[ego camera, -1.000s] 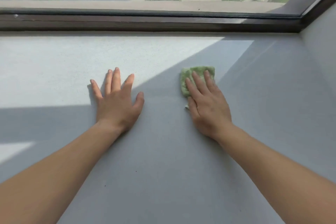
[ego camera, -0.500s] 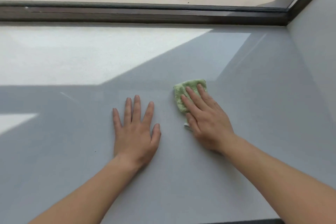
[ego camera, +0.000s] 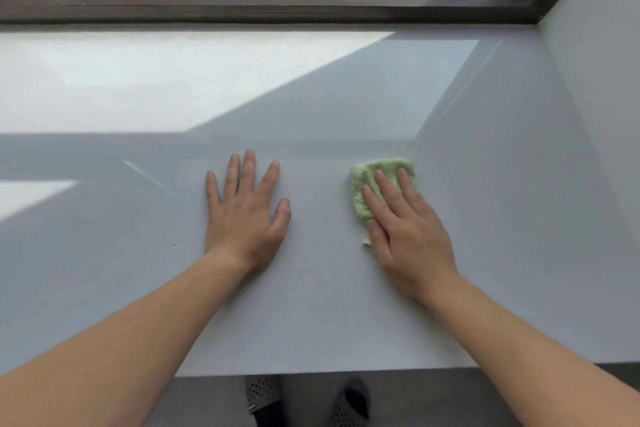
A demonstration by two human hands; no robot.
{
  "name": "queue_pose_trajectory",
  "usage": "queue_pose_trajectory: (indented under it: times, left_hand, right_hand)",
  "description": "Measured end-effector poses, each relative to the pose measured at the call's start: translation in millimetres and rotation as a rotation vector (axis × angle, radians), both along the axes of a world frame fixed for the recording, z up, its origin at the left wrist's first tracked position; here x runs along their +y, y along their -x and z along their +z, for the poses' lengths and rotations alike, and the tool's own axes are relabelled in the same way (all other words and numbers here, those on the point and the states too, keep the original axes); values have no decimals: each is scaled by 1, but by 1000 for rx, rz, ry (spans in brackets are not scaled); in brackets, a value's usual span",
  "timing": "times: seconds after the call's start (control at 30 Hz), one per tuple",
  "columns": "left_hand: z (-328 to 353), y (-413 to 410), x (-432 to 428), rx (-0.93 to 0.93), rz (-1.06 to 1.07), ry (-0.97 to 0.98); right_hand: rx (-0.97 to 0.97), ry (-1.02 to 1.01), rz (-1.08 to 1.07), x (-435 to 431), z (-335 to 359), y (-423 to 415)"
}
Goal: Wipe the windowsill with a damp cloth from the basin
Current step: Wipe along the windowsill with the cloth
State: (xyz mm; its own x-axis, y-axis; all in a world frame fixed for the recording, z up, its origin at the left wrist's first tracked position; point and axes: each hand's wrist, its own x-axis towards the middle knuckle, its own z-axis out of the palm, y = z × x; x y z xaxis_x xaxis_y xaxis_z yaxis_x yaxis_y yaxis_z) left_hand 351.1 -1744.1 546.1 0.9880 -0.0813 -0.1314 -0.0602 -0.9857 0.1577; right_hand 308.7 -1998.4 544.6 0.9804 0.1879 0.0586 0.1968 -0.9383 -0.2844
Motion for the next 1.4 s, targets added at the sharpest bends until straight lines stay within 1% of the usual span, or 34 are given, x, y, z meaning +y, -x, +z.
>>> queue_pose_trajectory:
  times: [0.07,0.1,0.13,0.2,0.27,0.3,0.33,0.43,0.47,0.5,0.53,0.6,0.67,0.7,0.73,0.77,0.83,0.87,0.9,0.93,1.0,1.07,1.1,1.13,1.17,1.27,1.3,1.33,1.4]
  left_hand:
    - [-1,0,1,-8,2,-4]
    - [-2,0,1,-14,4,-1]
    - [-2,0,1,-19,5,7]
    - [-3,0,0,-17,1,14]
    - [-3,0,0,-9,-4,14]
    - [-2,1,1,-9,-4,17]
    - [-2,2,1,-12,-7,27]
    - [2,3,1,-17,-53,75]
    - [3,5,1,-22,-74,71]
    - [3,6,1,-25,-90,52]
    - [4,6,1,-21,-98,30]
    - [4,7,-1,-3,-99,-3]
    - [8,9,-4,30,-78,-17]
    - [11,9,-6,44,-65,-14]
    - [14,11,-10,46,-55,-5]
    - [17,15,-14,34,-56,13]
    - [22,26,-31,19,-94,88]
    - [23,35,-42,30,-124,132]
    - [21,45,-54,51,-154,159]
    - [18,54,-64,73,-180,156]
    - [9,67,-78,70,-205,88]
    - [2,69,-80,28,-197,30]
    - [0,69,-79,18,-193,18]
    - [-1,69,-79,14,-193,11]
    - [-1,69,-79,14,-194,7]
    - [0,72,-83,5,-177,15]
    - [0,71,-84,-2,-170,27]
    - [0,71,-83,-5,-164,39]
    - [0,71,-83,-12,-157,53]
  right_hand:
    - [31,-50,-204,12,3,-2]
    - [21,-40,-239,25,4,7]
    - [4,-17,-203,38,3,23]
    - [-3,28,2,52,1,63]
    - [20,44,187,37,2,85]
    - [18,44,205,23,2,83]
    - [18,39,154,10,1,76]
    - [57,12,-196,-8,4,49]
    - [62,13,-259,-1,5,50]
    - [50,22,-266,11,5,58]
    - [38,42,-217,25,4,73]
    - [44,70,-15,48,4,113]
    - [61,59,163,43,7,136]
    - [56,48,201,30,6,135]
    - [51,45,180,14,4,131]
    - [57,36,99,-1,4,126]
    - [86,15,-168,-20,6,115]
    - [95,20,-273,-17,7,114]
    - [83,42,-324,-9,8,117]
    - [64,70,-306,2,7,124]
    - [38,85,-117,15,4,146]
    - [49,61,110,-1,3,159]
    - [53,55,171,-18,2,157]
    - [59,61,166,-36,1,151]
    - [72,61,91,-54,1,141]
    - [126,33,-316,-79,6,110]
    - [117,57,-374,-74,7,105]
    - [96,100,-353,-64,7,105]
    - [75,141,-136,-44,6,117]
